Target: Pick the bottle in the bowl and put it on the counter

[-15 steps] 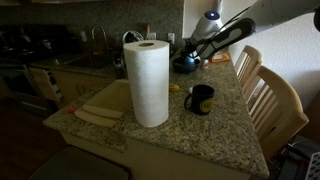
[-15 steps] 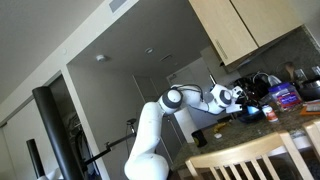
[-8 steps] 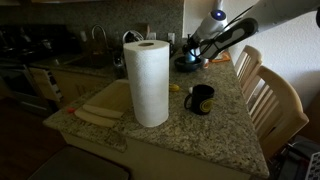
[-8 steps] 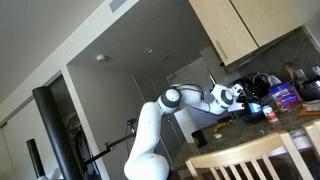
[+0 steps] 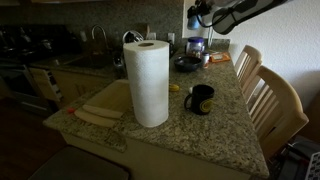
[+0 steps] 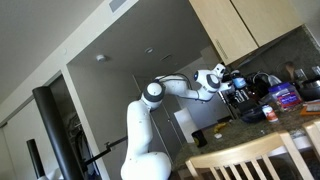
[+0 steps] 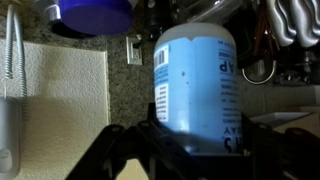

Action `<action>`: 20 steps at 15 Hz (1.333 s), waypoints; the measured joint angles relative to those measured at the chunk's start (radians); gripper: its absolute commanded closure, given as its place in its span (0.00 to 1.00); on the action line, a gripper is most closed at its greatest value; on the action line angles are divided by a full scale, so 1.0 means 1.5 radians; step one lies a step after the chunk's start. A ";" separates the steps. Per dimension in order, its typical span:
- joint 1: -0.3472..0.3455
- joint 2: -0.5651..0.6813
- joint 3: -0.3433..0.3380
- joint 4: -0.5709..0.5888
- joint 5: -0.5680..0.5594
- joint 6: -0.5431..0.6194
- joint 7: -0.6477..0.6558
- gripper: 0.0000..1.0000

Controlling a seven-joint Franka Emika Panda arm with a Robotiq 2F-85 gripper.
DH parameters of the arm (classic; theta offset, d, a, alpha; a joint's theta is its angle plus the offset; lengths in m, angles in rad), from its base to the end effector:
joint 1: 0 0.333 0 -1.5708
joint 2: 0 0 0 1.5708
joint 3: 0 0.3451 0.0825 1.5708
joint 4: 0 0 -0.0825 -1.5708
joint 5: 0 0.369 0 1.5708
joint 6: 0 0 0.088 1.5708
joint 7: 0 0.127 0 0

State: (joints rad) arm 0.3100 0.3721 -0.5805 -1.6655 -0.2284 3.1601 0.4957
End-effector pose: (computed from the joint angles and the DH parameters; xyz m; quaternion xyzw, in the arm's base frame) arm 0.7039 -0.0968 0.5854 0.8152 -0.1520 0.5540 0.0736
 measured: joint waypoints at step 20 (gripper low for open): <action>-0.179 -0.294 0.276 -0.278 -0.037 -0.541 -0.272 0.55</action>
State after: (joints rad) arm 0.0416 -0.0693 -0.1670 -2.0830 -0.2843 2.3488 0.0874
